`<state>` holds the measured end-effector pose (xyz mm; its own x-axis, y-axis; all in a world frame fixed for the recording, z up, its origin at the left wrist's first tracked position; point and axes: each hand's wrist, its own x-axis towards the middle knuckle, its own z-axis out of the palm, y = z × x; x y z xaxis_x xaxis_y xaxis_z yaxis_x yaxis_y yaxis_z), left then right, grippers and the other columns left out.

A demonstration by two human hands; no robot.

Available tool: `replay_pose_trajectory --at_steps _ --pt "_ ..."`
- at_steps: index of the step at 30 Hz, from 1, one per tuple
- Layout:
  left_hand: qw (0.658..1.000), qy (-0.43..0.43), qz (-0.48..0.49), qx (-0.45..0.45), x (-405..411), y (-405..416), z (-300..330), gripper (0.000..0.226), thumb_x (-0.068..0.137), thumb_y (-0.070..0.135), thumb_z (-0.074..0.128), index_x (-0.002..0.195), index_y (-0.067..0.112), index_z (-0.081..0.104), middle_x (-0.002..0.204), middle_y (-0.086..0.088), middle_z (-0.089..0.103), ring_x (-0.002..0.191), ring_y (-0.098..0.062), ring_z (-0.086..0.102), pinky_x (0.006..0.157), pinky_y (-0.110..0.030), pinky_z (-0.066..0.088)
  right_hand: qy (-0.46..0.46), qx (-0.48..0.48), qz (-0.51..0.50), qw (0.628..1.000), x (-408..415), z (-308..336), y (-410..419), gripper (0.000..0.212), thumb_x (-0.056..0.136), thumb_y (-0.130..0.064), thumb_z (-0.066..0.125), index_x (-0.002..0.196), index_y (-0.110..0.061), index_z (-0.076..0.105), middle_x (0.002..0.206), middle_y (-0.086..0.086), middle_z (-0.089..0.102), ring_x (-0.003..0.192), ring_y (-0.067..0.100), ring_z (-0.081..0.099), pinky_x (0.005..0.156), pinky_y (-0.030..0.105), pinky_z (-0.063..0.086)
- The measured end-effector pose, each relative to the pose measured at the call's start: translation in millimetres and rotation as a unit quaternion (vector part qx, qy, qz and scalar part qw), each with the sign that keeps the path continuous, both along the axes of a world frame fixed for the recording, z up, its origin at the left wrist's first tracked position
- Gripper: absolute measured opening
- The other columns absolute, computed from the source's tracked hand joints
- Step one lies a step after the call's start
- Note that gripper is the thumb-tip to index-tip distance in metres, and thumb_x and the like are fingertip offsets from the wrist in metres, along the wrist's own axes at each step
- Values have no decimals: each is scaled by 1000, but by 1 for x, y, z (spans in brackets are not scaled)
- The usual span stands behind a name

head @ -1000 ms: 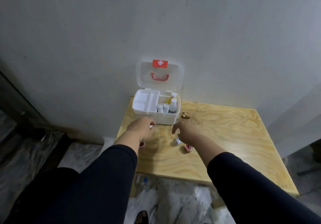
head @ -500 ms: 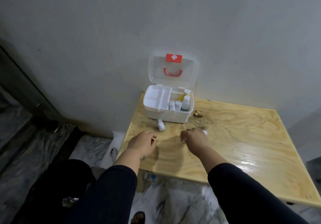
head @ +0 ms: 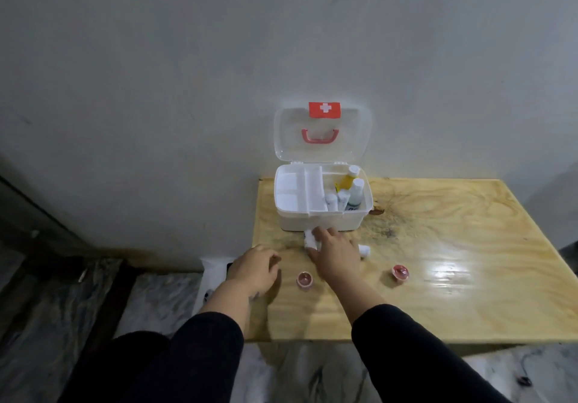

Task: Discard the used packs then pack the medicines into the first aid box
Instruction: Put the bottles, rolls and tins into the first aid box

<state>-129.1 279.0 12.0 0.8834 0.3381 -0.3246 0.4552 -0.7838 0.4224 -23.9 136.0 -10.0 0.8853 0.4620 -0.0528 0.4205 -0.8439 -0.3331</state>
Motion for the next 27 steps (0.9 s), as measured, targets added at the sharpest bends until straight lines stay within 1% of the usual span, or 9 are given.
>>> replay_pose_trajectory --at_steps 4,8,11,14,17,20,23,26,27 --pt "1000 4 -15 0 2 18 -6 34 98 34 47 130 26 58 136 5 53 121 -18 54 97 -31 47 -4 19 -17 1000 -4 -8 6 33 91 -33 51 124 -29 57 114 4 67 108 30 56 88 38 38" --pt "999 8 -34 -13 8 21 -4 36 97 34 48 131 25 57 136 4 52 120 -19 54 99 -35 48 -5 61 -53 997 -7 -7 1 27 88 -24 56 114 -23 65 101 9 70 98 32 58 84 37 38" --pt "998 6 -55 -6 14 16 0 35 98 32 48 132 25 56 138 3 51 122 -20 53 98 -35 48 43 121 -84 988 -5 1 -7 27 86 -19 60 111 -19 68 104 10 71 99 30 60 76 31 40" --pt "998 -7 -60 10 22 9 7 37 97 33 46 133 26 54 139 4 51 123 -22 52 99 -36 47 53 123 -88 987 -4 13 -16 27 83 -17 65 109 -19 71 105 10 72 99 30 62 73 28 38" --pt "998 -22 -40 33 30 2 18 43 97 33 45 140 25 44 142 3 49 127 -23 50 100 -38 47 49 124 -87 987 -7 31 -27 26 82 -20 67 108 -20 72 106 9 74 101 28 64 77 29 43" --pt "998 -46 8 36 38 0 33 44 96 33 46 138 21 42 140 -1 50 123 -27 53 97 -40 48 42 134 -77 987 -8 55 -35 26 82 -15 66 108 -18 71 107 5 74 102 24 64 72 23 36" --pt "996 -69 52 18 40 1 46 45 96 30 47 139 18 39 141 -4 47 122 -27 53 97 -41 48 12 147 -61 987 -7 83 -31 26 83 -15 64 108 -18 71 106 5 74 101 24 64 73 25 39" --pt "993 -95 74 0 45 7 53 53 96 26 47 145 19 30 149 -2 41 128 -25 49 99 -41 47 -1 136 -55 989 2 101 -12 27 86 -18 60 112 -21 69 107 1 72 103 20 63 61 20 33" --pt "993 -97 66 -3 47 10 55 54 96 25 47 147 20 28 151 -2 38 131 -25 47 100 -41 47 2 134 -50 990 6 104 -2 28 87 -19 59 113 -20 69 107 2 71 103 20 63 61 18 34"
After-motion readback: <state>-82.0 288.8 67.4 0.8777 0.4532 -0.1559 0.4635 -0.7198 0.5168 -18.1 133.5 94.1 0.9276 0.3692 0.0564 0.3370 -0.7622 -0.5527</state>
